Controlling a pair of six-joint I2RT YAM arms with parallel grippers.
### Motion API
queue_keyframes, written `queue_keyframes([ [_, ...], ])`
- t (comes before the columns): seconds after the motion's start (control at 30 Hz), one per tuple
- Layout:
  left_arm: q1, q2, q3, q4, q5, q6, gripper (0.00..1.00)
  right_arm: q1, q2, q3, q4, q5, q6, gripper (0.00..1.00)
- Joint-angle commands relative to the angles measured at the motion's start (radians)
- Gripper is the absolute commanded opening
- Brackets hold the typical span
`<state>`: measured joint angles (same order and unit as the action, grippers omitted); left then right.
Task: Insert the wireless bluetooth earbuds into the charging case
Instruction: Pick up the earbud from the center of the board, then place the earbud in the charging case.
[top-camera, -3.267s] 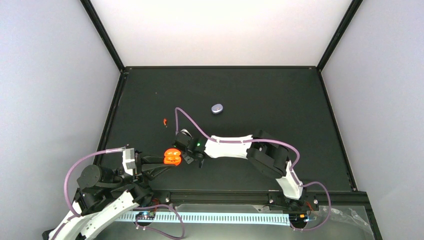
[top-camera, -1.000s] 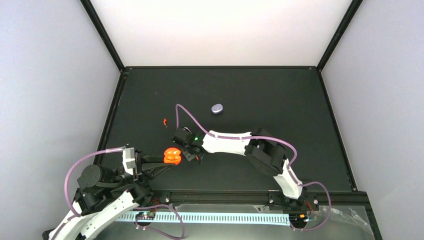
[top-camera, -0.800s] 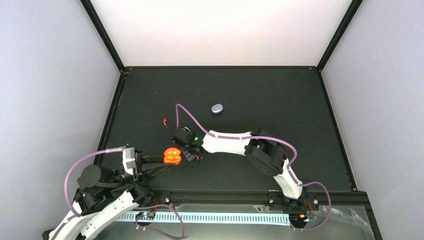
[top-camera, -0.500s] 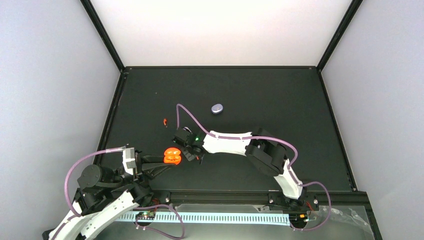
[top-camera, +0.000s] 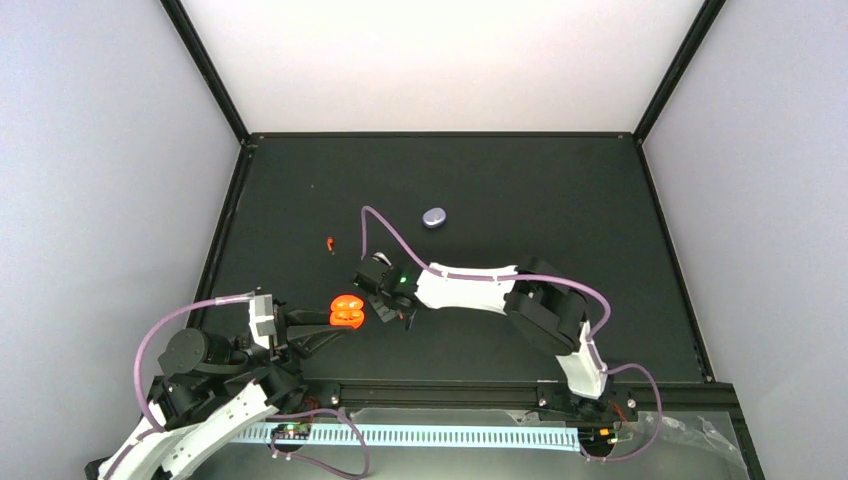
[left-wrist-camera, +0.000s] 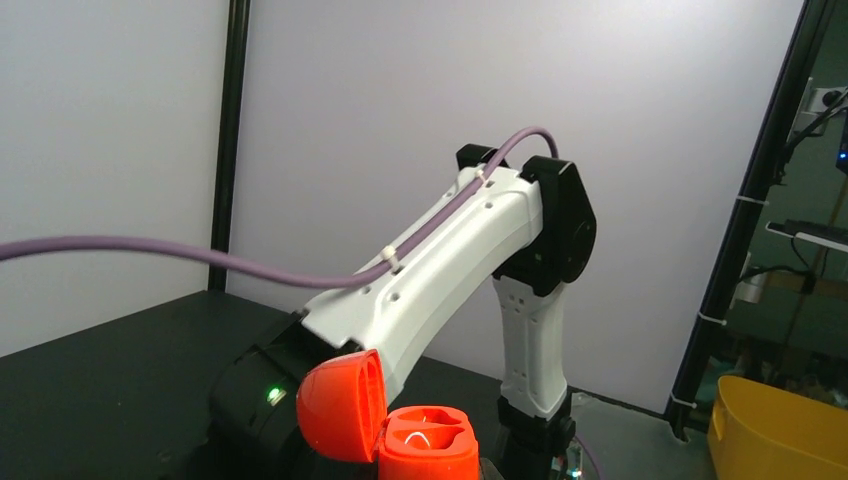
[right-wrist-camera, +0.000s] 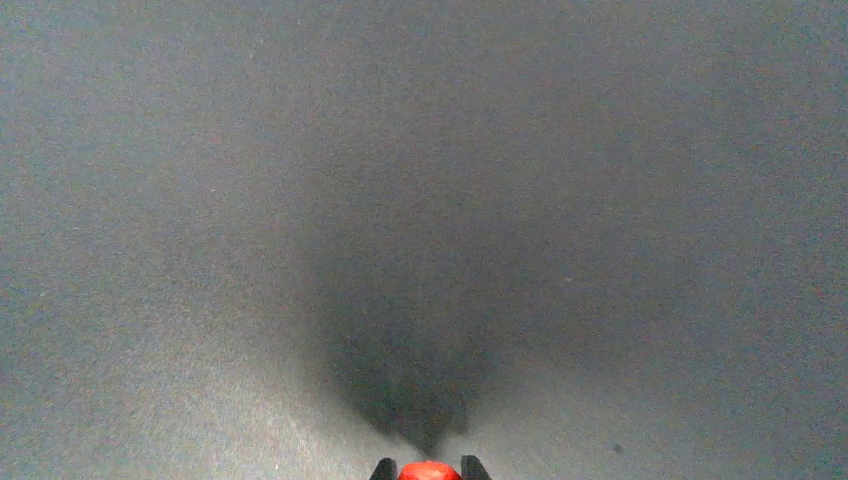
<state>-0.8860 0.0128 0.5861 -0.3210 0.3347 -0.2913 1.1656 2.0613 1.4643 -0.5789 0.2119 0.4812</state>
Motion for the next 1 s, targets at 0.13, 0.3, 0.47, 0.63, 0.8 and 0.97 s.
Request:
queue_keyframes([
  [0.13,-0.005,-0.085,0.003,0.023,-0.029,-0.009,0.01,-0.017,-0.236,-0.107,0.045,0.126,0.039,0.01],
  [0.3,-0.005,-0.061,0.003,0.073,-0.032,-0.004,0.02,-0.044,-0.451,-0.172,0.049,0.167,0.025,0.01],
  [0.47,-0.005,0.016,0.001,0.165,-0.031,0.015,0.01,-0.05,-0.698,-0.205,0.053,0.194,-0.035,0.01],
  [0.63,-0.006,0.132,-0.008,0.349,-0.041,0.051,0.02,-0.05,-0.913,-0.203,0.079,0.166,-0.14,0.01],
  [0.8,-0.006,0.297,-0.025,0.598,-0.052,0.073,0.02,-0.05,-1.059,-0.169,0.116,0.085,-0.234,0.01],
  [0.97,-0.005,0.485,-0.046,0.893,-0.028,0.054,0.02,-0.049,-1.152,-0.137,0.177,-0.045,-0.308,0.01],
])
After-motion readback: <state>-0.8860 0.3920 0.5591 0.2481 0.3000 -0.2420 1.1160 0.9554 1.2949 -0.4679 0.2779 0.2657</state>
